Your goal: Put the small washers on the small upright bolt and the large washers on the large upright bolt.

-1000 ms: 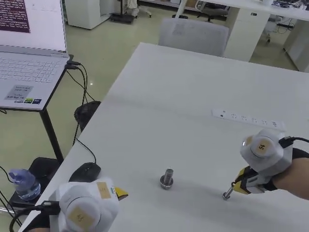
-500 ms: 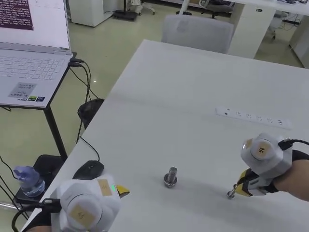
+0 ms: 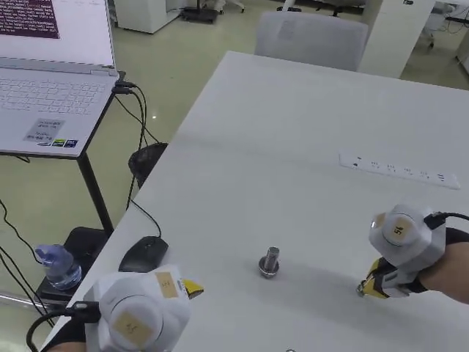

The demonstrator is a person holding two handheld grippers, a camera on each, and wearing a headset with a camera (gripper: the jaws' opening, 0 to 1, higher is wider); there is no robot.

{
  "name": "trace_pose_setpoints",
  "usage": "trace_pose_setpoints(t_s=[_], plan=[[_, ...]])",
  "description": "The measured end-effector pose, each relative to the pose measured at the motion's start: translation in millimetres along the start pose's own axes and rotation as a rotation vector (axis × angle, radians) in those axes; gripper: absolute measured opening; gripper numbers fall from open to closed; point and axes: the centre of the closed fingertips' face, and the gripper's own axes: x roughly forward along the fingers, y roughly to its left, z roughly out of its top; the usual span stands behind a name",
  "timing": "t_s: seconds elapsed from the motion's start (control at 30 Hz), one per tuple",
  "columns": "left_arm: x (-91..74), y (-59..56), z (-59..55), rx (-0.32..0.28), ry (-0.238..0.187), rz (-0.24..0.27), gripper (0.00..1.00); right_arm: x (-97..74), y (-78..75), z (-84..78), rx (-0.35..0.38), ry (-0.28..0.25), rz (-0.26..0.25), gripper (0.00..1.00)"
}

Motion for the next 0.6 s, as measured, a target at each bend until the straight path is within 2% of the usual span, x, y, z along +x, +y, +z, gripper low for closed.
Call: trace_pose_setpoints(t_s=[0.3, 0.6], plan=[[-2.9, 5.2, -2.3, -0.018, 0.0, 0.02, 0.73, 10.1, -0.6, -2.6, -0.004, 0.016, 0.012, 0.13], [2.1, 1.7, -5.2, -0.013, 0.017, -0.002, 0.71, 11.2, -2.1, -0.4, -0.011, 0.019, 0.019, 0.13]])
